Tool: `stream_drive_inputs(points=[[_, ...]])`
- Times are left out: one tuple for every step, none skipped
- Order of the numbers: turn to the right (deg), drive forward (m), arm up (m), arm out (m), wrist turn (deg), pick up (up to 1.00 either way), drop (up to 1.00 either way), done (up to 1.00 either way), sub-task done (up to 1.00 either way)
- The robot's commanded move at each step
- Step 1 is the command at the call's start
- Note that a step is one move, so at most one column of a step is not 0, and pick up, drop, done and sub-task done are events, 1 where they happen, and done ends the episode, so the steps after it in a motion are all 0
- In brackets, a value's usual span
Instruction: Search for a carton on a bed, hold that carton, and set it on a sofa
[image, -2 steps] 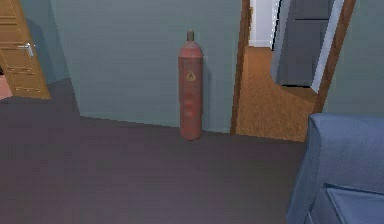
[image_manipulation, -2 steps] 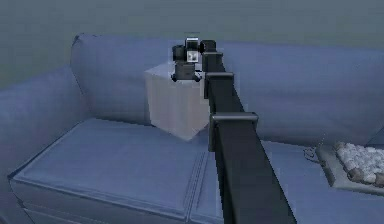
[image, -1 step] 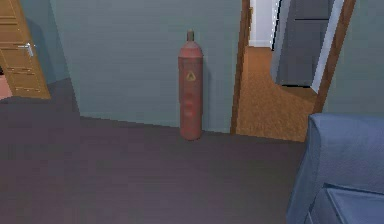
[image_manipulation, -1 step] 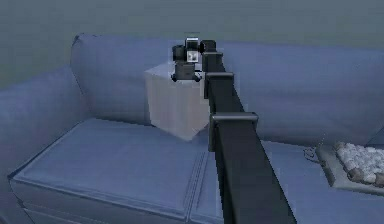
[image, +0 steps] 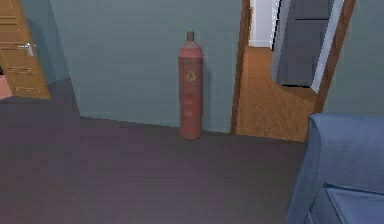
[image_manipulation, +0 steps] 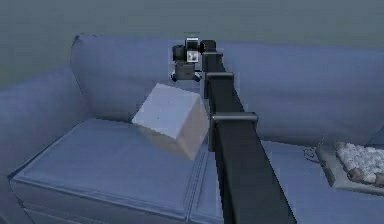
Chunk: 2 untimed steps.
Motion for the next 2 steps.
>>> stream_drive_inputs(points=[[0.0, 0.0, 0.0, -0.1, 0.0, 0.0, 0.0, 0.0, 0.0], [0.0, 0.0, 0.0, 0.0, 0.0, 0.0, 0.0, 1.0, 0.0]])
